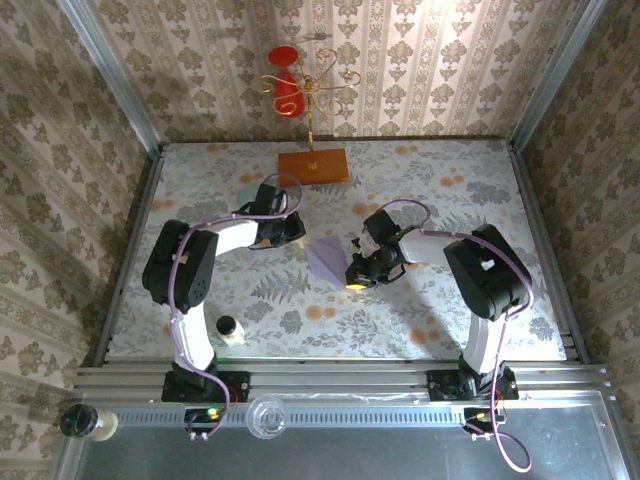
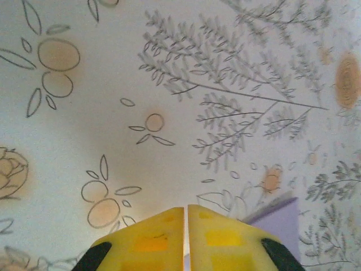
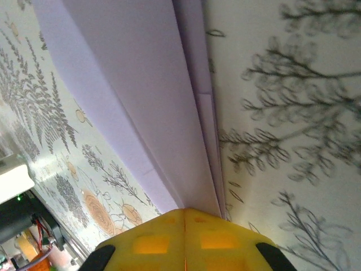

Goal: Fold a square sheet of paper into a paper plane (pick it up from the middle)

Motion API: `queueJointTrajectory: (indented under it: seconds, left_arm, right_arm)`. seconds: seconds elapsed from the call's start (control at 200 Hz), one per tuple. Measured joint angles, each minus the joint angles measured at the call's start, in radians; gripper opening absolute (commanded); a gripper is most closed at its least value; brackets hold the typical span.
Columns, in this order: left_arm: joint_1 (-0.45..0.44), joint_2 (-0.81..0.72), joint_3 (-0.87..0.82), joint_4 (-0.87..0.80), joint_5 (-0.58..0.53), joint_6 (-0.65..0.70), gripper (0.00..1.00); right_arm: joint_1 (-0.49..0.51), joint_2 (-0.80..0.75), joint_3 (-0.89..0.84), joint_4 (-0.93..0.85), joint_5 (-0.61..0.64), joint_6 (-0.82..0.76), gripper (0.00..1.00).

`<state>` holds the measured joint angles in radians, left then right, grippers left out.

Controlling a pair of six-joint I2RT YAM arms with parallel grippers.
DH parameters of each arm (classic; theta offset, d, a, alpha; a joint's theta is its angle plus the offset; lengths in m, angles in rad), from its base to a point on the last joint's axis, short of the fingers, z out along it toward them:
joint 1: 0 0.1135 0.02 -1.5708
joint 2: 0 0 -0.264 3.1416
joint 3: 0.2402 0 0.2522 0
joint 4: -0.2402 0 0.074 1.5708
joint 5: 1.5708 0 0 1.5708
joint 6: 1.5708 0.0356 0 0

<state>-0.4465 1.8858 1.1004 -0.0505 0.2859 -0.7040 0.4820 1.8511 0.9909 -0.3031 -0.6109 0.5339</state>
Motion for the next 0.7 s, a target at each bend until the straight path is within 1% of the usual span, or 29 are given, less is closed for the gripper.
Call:
queueJointTrajectory:
  seconds: [0.14,0.235,0.335,0.485,0.595,0.7]
  left_arm:
    - [-0.042,-0.090,0.000,-0.023,-0.034,0.003,0.24]
    - [-0.071,-0.150,-0.004,-0.032,-0.055,0.008,0.33]
    - [-0.085,-0.204,-0.028,-0.034,-0.076,0.010,0.41]
    - [-0.089,-0.273,-0.106,-0.030,-0.098,-0.003,0.50]
    - [-0.090,-0.314,-0.183,-0.015,-0.105,-0.022,0.55]
    - [-0.090,-0.349,-0.257,0.006,-0.108,-0.043,0.63]
  right_arm:
    - [-0.005,-0.066,-0.008,0.054,-0.021,0.042,0.21]
    - [-0.014,-0.124,-0.028,0.114,-0.043,0.061,0.24]
    - [-0.040,-0.153,-0.047,0.167,-0.049,0.078,0.27]
    - [-0.076,-0.138,-0.061,0.207,-0.048,0.079,0.32]
    - [-0.086,-0.096,-0.060,0.226,-0.048,0.067,0.34]
    - [-0.087,-0.041,-0.036,0.225,-0.050,0.046,0.34]
